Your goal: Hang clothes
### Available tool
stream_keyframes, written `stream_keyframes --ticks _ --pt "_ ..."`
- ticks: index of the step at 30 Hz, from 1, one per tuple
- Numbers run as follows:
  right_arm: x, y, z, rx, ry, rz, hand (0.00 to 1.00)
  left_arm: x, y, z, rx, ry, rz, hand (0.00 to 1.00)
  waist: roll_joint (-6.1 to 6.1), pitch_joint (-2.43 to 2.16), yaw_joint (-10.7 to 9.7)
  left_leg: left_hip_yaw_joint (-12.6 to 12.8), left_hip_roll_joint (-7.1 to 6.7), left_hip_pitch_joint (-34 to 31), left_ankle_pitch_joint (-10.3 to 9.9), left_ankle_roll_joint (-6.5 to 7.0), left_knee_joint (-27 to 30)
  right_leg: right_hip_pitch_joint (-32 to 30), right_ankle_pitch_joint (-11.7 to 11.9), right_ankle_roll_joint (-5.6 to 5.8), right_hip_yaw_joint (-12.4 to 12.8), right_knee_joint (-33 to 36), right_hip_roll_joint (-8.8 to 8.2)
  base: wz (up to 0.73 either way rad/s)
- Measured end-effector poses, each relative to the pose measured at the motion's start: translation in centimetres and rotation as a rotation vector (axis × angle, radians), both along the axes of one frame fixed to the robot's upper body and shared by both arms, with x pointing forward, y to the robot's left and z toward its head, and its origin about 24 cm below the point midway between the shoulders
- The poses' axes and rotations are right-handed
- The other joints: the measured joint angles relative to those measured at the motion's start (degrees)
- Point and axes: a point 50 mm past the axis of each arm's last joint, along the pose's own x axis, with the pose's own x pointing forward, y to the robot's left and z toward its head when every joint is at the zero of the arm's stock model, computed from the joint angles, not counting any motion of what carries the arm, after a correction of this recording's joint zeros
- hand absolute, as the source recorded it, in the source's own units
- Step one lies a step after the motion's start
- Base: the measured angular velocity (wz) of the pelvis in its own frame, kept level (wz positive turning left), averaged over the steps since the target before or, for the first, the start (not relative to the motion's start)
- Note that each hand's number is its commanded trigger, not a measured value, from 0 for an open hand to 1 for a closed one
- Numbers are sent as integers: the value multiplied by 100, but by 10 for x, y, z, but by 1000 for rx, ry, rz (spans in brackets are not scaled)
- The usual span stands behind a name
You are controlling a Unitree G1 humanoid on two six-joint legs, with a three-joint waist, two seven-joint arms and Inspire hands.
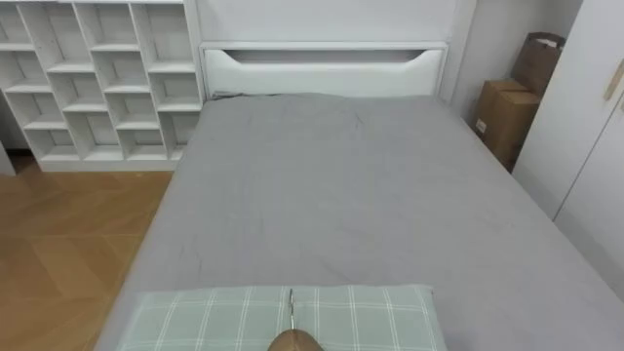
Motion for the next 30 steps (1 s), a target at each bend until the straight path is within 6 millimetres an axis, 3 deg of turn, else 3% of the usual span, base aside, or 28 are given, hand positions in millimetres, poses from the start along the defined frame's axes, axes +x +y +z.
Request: stream_keyframes --ticks 30 --pt "0 -1 0 -12 0 2 0 0 2 0 18 -5 17 0 -36 1 -4 -21 1 3 -2 2 -8 3 0 0 -38 17 -2 0"
